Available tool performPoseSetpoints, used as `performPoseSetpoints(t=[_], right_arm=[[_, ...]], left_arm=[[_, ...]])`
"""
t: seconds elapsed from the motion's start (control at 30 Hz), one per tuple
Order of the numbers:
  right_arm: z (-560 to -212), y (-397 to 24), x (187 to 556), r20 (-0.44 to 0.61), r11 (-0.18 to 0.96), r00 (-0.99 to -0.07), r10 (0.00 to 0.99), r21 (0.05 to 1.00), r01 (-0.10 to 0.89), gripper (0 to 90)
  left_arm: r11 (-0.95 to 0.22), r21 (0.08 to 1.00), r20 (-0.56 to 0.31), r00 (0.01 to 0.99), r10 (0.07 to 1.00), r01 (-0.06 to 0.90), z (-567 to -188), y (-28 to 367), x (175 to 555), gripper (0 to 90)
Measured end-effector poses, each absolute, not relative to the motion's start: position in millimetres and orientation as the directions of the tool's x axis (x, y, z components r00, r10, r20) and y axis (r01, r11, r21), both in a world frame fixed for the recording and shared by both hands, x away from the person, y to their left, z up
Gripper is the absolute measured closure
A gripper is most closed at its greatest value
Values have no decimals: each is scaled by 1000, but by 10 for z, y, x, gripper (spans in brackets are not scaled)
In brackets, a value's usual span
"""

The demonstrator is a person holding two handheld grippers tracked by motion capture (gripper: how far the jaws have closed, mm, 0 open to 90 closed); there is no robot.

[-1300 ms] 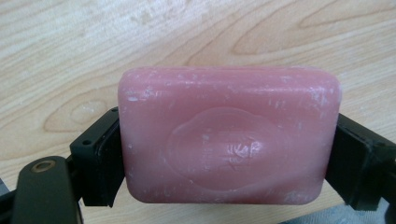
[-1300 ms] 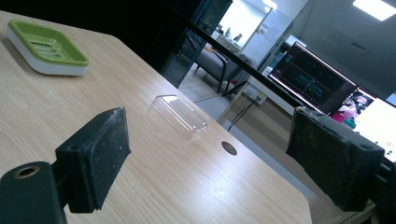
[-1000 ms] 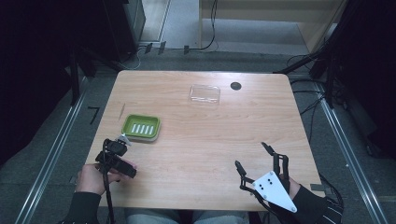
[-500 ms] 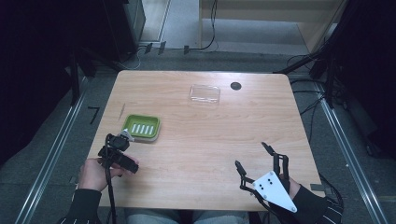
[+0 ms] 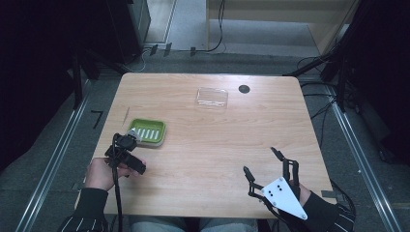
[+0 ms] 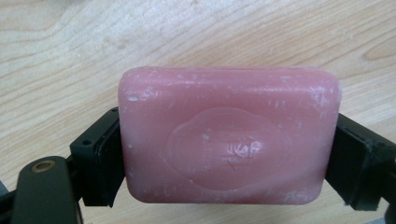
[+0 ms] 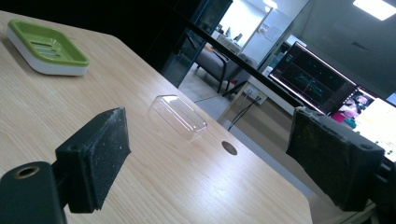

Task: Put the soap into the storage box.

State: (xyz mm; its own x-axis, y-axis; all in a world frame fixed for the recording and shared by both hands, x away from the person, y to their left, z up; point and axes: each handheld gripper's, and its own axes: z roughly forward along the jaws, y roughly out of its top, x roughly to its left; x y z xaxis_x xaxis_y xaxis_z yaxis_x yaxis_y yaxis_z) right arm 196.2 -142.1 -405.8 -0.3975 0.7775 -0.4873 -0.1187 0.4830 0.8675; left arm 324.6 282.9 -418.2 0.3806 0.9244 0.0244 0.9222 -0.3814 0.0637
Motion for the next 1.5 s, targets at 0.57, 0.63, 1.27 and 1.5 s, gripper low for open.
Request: performPoseSetpoints(t=[0.57, 0.63, 1.27, 1.5], right_arm=[[-4059, -1419, 1963, -488, 484, -399, 776, 867, -119, 132], [-4059, -1419, 1963, -488, 484, -399, 776, 867, -119, 132], [-4059, -1419, 1963, -488, 484, -399, 777, 867, -119, 132], [-4058, -1421, 1963, -488, 483, -398, 777, 867, -119, 133]], left_arm=[[-407, 76, 19, 406, 913, 910, -4100, 2732, 3372, 140], [-407, 82, 19, 407, 913, 910, -4089, 2723, 3383, 140], [-416, 110, 15, 417, 909, 903, -3969, 2695, 3537, 140], [-409, 126, 17, 410, 912, 904, -3937, 2701, 3610, 140]])
